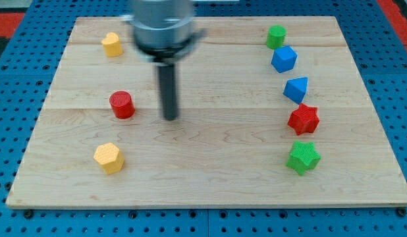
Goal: Move the red circle to the top right of the blue triangle
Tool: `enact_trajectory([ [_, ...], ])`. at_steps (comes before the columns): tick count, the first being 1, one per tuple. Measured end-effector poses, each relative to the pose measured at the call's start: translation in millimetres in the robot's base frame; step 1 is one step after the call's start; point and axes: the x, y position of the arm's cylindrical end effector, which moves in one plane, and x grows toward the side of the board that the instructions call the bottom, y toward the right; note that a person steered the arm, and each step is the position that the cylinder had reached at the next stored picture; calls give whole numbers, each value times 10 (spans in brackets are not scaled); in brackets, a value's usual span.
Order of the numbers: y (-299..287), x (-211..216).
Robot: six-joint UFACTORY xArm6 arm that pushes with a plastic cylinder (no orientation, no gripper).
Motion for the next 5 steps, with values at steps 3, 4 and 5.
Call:
enact_trajectory([
  [3,-1188,-175],
  [4,-1702,-316],
  [5,-1477,-479],
])
